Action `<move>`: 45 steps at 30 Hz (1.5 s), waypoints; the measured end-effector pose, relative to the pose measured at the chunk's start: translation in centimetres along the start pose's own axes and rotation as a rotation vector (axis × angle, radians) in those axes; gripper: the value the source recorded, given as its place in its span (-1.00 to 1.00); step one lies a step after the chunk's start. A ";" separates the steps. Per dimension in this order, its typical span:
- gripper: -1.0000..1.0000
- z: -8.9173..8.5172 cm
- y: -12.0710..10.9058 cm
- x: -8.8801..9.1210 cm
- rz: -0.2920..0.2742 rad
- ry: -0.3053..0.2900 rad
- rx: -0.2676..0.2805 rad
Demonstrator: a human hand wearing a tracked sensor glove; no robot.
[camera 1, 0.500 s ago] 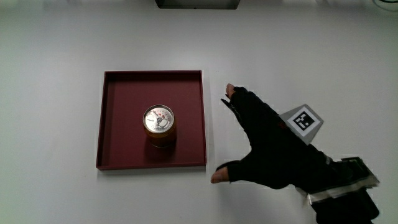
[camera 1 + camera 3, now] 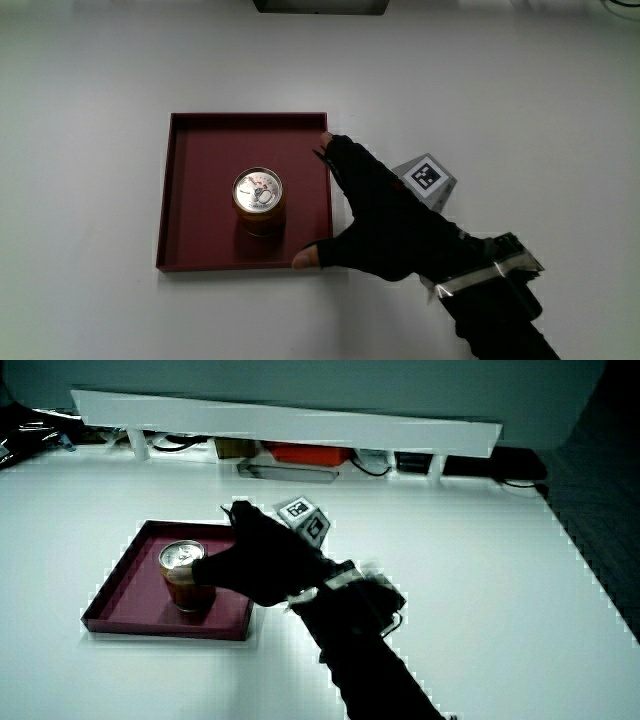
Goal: Pick red bull from plate
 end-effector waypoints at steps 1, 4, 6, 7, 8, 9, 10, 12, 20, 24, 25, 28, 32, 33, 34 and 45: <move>0.00 -0.1 0.2 0.0 -0.012 0.012 0.003; 0.00 -0.6 1.1 0.6 0.004 0.029 0.002; 0.00 -0.9 1.6 1.0 -0.001 0.043 0.003; 0.00 -1.0 1.9 1.1 0.004 0.052 0.002; 0.00 -1.2 2.2 1.3 0.004 0.059 0.001; 0.00 -1.4 2.5 1.4 -0.005 0.072 -0.003; 0.00 -1.6 2.8 1.7 -0.005 0.078 -0.011; 0.00 -2.0 3.5 2.2 0.021 0.068 -0.004; 0.00 -3.6 5.4 3.2 -0.004 0.074 -0.010; 0.00 -4.0 6.1 3.6 -0.023 0.091 -0.009; 0.00 -4.1 6.3 3.8 -0.008 0.101 -0.013; 0.00 -4.5 6.8 4.2 -0.006 0.091 -0.009; 0.00 -4.9 7.2 4.6 -0.014 0.111 -0.007; 0.00 -4.9 7.2 4.8 -0.002 0.120 -0.001; 0.00 -5.0 7.2 4.8 -0.003 0.115 0.008; 0.20 -5.0 7.1 5.3 0.026 0.146 0.084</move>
